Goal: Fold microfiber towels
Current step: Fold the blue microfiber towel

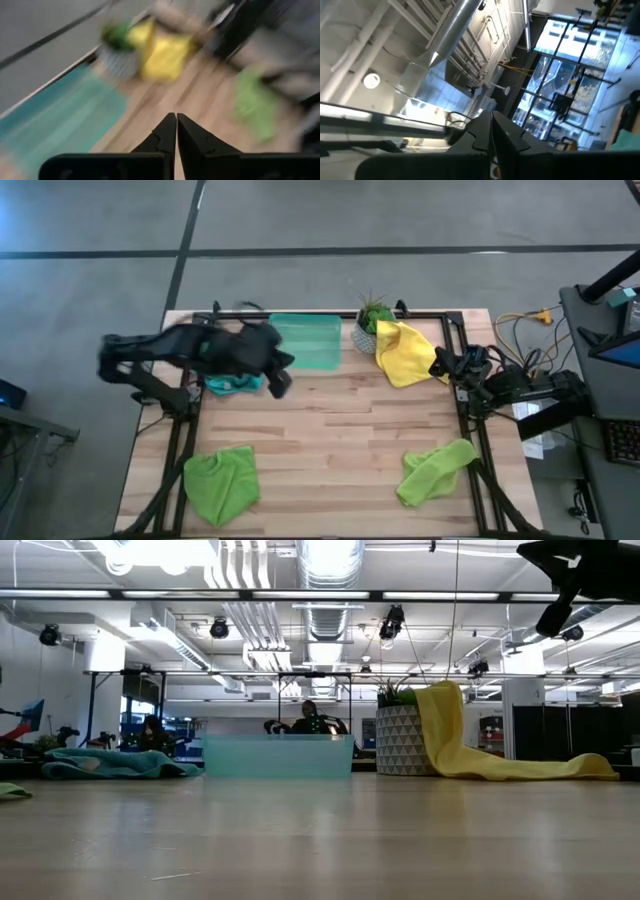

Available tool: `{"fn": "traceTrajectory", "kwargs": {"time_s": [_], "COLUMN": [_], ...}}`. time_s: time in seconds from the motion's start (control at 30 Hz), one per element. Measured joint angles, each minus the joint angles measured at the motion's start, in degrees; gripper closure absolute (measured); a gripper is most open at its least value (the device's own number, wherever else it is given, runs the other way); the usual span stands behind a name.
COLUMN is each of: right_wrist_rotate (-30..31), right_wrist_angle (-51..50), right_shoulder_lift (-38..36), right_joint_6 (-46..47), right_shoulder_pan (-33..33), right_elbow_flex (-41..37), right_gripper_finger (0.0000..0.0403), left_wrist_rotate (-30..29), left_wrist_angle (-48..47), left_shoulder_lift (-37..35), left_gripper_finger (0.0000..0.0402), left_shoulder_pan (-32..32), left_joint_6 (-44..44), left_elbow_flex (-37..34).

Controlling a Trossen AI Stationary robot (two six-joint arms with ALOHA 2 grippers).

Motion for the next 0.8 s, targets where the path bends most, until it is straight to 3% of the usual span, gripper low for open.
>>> {"fn": "traceTrajectory", "kwargs": {"time_s": [0.1,0.2,0.3,0.47,0.53,0.63,0.73,0.8], "right_wrist_rotate": [0.1,0.2,0.7,4.0,6.3,10.7,12.4,12.4], "right_wrist_angle": [0.0,-0.1,-0.1,-0.1,-0.1,0.0,0.3,0.3], "right_shoulder_lift": [0.0,0.0,0.0,0.0,0.0,0.0,0.0,0.0], "right_joint_6": [-1.4,-2.0,-3.1,-3.4,-4.0,-4.2,-4.1,-4.0], "right_shoulder_pan": [0.0,0.0,0.0,0.0,0.0,0.0,0.0,0.0], "right_elbow_flex": [0.0,0.0,0.0,0.0,0.0,0.0,0.0,0.0], "right_gripper_finger": [0.0394,0.0394,0.0394,0.0394,0.0394,0.0394,0.0394,0.0394], "left_wrist_rotate": [-0.4,-2.7,-7.8,-4.3,-1.3,16.6,44.8,55.1], "left_wrist_angle": [-14.0,-24.2,-24.0,-22.6,-16.1,-0.3,17.3,25.1], "left_shoulder_lift": [7.5,13.4,15.6,10.8,7.5,-0.1,-7.1,-10.1], "left_gripper_finger": [0.0402,0.0402,0.0402,0.0402,0.0402,0.0402,0.0402,0.0402], "left_shoulder_pan": [0.2,1.0,3.2,14.0,18.4,25.7,33.9,38.3], "left_joint_6": [3.6,9.4,10.8,9.1,11.0,17.5,21.4,20.2], "left_elbow_flex": [8.7,12.0,9.9,3.1,-1.6,-11.0,-22.9,-30.7]}}
